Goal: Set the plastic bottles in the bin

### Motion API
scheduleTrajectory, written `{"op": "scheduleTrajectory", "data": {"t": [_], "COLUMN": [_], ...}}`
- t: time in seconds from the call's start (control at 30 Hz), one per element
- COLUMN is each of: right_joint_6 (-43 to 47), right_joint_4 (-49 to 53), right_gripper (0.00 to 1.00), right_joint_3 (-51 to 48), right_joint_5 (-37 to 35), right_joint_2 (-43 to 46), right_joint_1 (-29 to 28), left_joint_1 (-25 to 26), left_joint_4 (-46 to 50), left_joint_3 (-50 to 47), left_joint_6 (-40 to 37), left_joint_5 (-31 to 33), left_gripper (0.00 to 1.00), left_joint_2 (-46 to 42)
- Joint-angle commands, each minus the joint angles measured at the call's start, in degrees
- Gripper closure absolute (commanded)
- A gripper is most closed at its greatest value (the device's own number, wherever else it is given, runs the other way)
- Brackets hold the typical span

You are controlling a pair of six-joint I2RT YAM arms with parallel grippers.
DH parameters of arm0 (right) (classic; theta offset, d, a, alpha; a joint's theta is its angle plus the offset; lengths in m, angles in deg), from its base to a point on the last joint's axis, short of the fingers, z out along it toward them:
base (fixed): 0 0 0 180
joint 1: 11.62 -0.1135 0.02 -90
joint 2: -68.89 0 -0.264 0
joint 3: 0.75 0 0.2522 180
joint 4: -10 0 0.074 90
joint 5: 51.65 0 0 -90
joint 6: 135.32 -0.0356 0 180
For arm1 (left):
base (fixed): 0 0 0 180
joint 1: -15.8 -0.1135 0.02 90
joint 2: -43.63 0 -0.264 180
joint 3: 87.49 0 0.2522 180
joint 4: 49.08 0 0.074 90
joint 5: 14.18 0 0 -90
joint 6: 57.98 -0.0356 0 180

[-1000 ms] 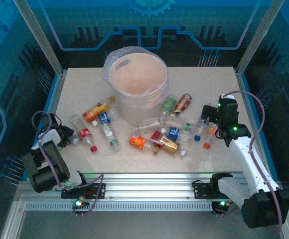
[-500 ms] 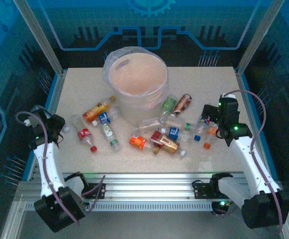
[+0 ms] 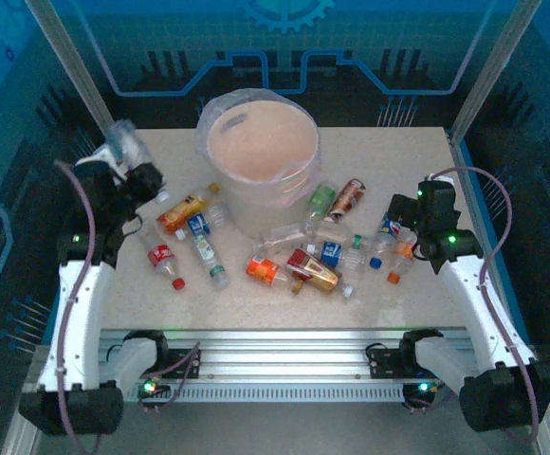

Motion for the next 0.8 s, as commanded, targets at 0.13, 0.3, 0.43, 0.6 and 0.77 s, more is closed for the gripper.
{"op": "scheduleTrajectory", "data": {"t": [0.13,0.3,0.43,0.6,0.77], "right_joint_6": [-2.83,-4.14,-4.49,-4.88,-5.39], "right_joint_4": [4.29,5.62,6.95,8.2,9.1], "right_gripper": [0.0,0.0,0.0,0.0,0.0], "right_joint_3": [1.56,1.42,2.21,3.19,3.8], "right_joint_5": [-2.5,-2.46,-2.33,-2.15,-2.07], "right_joint_2": [0.23,0.43,0.43,0.52,0.61], "right_joint_1": [-0.88,-0.87,-0.83,-0.9,-0.88], "left_joint_1": [13.56,20.18,22.8,24.82,25.82], "left_joint_4": [-4.6,-4.11,-5.38,-4.16,-2.91], "left_joint_3": [20.74,33.24,38.59,43.16,42.73], "left_joint_6": [-12.77,-18.91,-21.99,-24.02,-25.25], "left_joint_5": [-1.19,-2.29,-2.98,-4.87,-5.75], "left_gripper": [0.78,0.78,0.79,0.8,0.8], "left_joint_2": [14.5,24.7,31.06,37.83,41.23]}}
